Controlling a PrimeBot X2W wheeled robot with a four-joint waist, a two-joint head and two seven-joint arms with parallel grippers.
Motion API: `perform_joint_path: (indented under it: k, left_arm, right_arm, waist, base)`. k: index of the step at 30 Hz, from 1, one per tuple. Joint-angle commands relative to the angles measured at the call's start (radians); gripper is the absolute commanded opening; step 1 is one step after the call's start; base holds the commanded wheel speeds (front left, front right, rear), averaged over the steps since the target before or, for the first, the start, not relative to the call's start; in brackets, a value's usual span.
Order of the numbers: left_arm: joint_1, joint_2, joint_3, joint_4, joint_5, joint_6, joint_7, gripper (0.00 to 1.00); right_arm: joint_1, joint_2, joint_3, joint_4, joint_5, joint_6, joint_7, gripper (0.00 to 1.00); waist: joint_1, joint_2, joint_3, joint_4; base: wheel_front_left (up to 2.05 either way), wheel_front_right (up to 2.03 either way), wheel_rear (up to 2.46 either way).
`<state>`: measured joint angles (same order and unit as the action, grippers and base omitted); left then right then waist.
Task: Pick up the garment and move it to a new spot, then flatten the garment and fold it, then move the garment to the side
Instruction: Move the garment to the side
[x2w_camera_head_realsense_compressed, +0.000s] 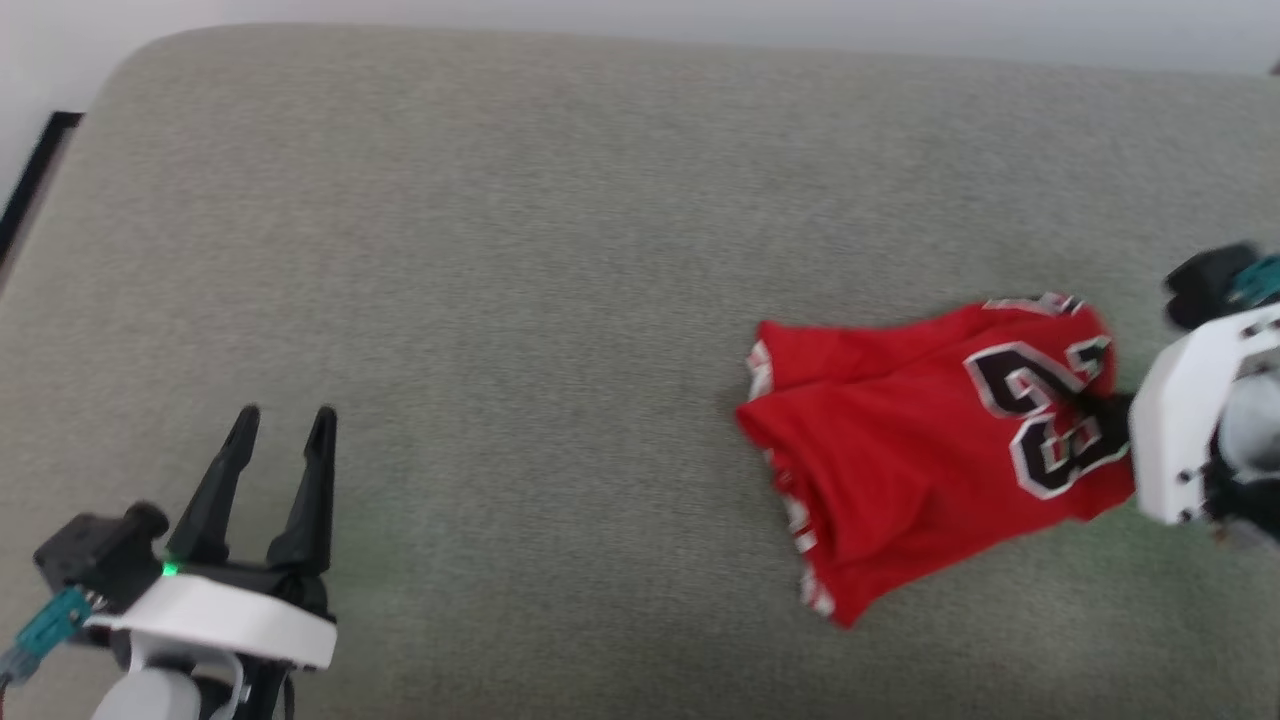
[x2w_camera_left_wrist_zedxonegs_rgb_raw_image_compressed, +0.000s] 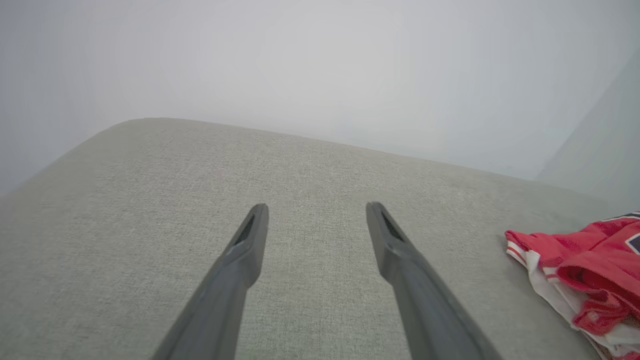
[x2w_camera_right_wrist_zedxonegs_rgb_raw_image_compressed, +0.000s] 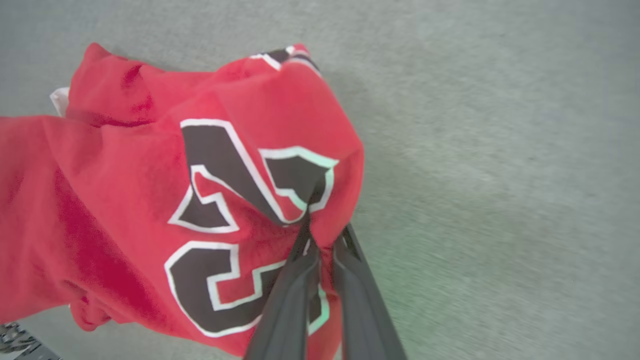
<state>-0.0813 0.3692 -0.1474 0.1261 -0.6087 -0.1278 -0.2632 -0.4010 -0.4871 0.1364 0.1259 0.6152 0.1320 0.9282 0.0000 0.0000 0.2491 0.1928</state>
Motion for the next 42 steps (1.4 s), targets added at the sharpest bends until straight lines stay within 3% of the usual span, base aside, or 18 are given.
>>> perform_joint_path:
  k: [1, 9, 19, 30, 42]
  left_arm:
    - [-0.029, 0.004, -0.012, -0.004, 0.005, -0.003, -0.001, 1.0]
    - [-0.128, 0.025, -0.09, 0.001, 0.024, -0.003, -0.001, 1.0]
    - [-0.282, 0.04, -0.207, 0.002, 0.031, -0.003, -0.001, 1.0]
    - [-0.473, 0.058, -0.359, 0.001, 0.028, -0.003, -0.001, 1.0]
    - [-0.615, 0.065, -0.473, 0.012, 0.018, -0.003, -0.001, 1.0]
  right_arm:
    - [-0.021, -0.017, -0.012, -0.015, -0.017, -0.003, -0.013, 0.0]
    - [-0.092, -0.07, -0.066, -0.032, -0.097, -0.003, -0.068, 0.0]
    - [-0.2, -0.121, -0.1, 0.039, -0.183, -0.003, -0.192, 0.0]
    - [-0.358, -0.183, -0.105, 0.194, -0.269, -0.003, -0.352, 0.0]
    - [-0.488, -0.223, -0.148, 0.406, -0.428, -0.003, -0.496, 0.0]
  waist:
    - [0.0, 0.0, 0.011, -0.025]
    - [0.0, 0.0, 0.037, -0.104]
    - [0.0, 0.0, 0.093, -0.198]
    - [0.0, 0.0, 0.196, -0.288]
    - [0.0, 0.0, 0.284, -0.318]
  base:
    - [0.0, 0.0, 0.0]
    - [0.0, 0.0, 0.0]
    - [0.0, 0.0, 0.0]
    - [0.0, 0.0, 0.0]
    - [0.0, 0.0, 0.0]
